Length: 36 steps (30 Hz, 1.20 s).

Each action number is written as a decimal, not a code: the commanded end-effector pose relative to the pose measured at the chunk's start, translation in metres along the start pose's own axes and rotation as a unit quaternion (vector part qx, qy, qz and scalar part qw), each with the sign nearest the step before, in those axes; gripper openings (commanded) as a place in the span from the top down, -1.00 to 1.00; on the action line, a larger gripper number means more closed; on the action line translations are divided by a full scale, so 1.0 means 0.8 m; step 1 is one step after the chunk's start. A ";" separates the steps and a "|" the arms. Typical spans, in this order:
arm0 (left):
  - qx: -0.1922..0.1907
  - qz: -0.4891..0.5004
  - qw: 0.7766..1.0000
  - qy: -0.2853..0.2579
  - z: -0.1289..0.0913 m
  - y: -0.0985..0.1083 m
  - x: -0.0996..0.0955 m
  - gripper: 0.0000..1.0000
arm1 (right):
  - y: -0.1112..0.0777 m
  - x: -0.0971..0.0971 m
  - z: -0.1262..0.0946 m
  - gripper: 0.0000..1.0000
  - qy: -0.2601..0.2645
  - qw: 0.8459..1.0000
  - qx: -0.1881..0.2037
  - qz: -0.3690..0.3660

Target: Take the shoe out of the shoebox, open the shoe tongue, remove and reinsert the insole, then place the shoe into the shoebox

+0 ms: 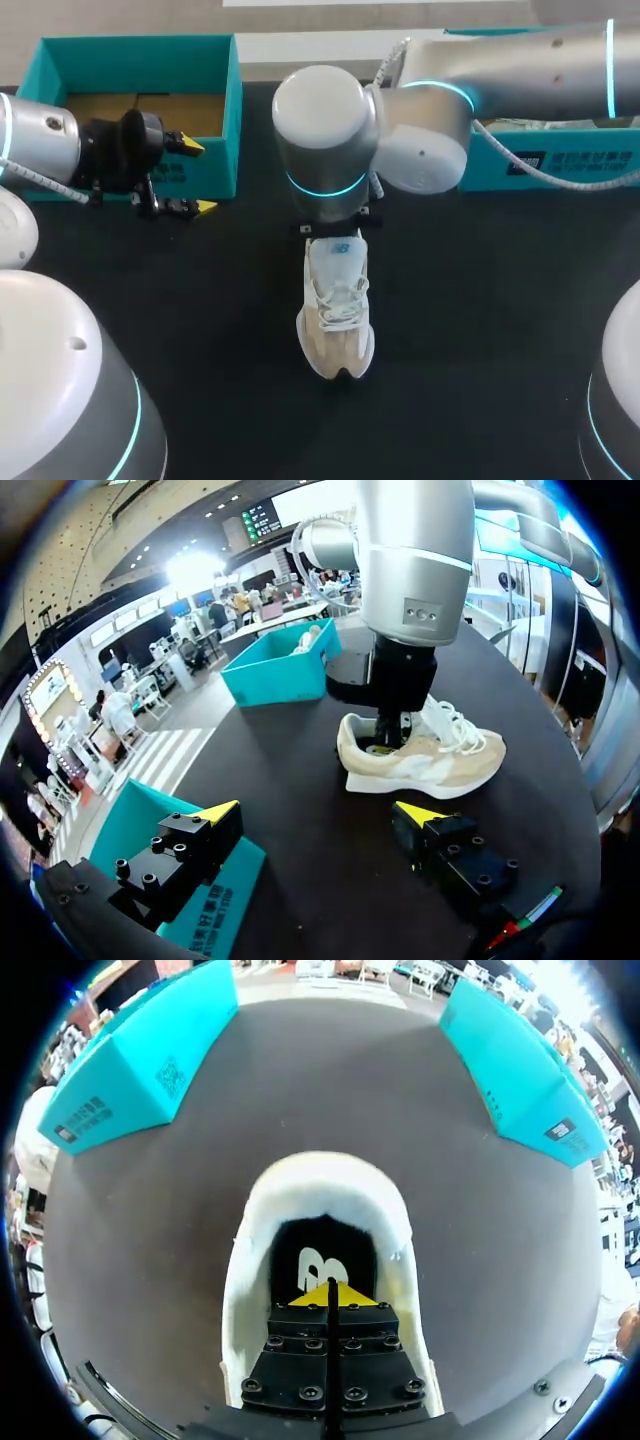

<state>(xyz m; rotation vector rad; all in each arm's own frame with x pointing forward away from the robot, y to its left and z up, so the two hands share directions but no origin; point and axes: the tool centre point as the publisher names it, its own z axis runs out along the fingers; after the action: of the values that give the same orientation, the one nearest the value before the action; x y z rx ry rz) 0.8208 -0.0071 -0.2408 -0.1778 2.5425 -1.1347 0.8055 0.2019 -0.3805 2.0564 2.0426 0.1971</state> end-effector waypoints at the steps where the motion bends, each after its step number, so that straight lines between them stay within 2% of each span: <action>1: -0.002 0.000 1.000 0.000 -0.001 -0.001 0.001 -1.00 | 0.006 -0.006 -0.002 1.00 -0.001 1.000 -0.012 0.003; 7: -0.002 0.000 1.000 0.000 -0.001 -0.001 0.001 -1.00 | 0.013 0.002 0.016 1.00 0.010 1.000 -0.014 0.002; 13: -0.002 0.000 1.000 0.000 -0.001 -0.001 0.001 -1.00 | 0.009 0.004 0.036 1.00 0.014 1.000 -0.001 0.002; 18: -0.002 0.000 1.000 0.000 -0.001 -0.001 0.001 -1.00 | 0.009 0.002 0.024 1.00 0.010 1.000 0.009 -0.001; 20: -0.002 0.000 1.000 0.000 -0.001 -0.001 0.001 -1.00 | 0.011 0.001 0.012 1.00 0.015 0.999 0.034 0.001; 27: -0.002 0.000 1.000 0.000 -0.001 -0.001 0.001 -1.00 | 0.001 0.001 -0.022 1.00 0.035 0.986 0.161 -0.019; 34: -0.002 0.000 1.000 0.000 -0.001 -0.001 0.001 -1.00 | -0.018 0.005 -0.038 1.00 0.051 0.963 0.258 -0.054; 36: -0.002 0.000 1.000 0.000 -0.001 -0.001 0.001 -1.00 | -0.023 0.006 -0.040 1.00 0.062 0.959 0.273 -0.047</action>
<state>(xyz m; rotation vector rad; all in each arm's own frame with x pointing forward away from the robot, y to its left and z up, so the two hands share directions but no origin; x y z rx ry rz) 0.8205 -0.0069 -0.2407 -0.1772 2.5415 -1.1359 0.7754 0.2109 -0.3489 2.2214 2.4377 -0.2143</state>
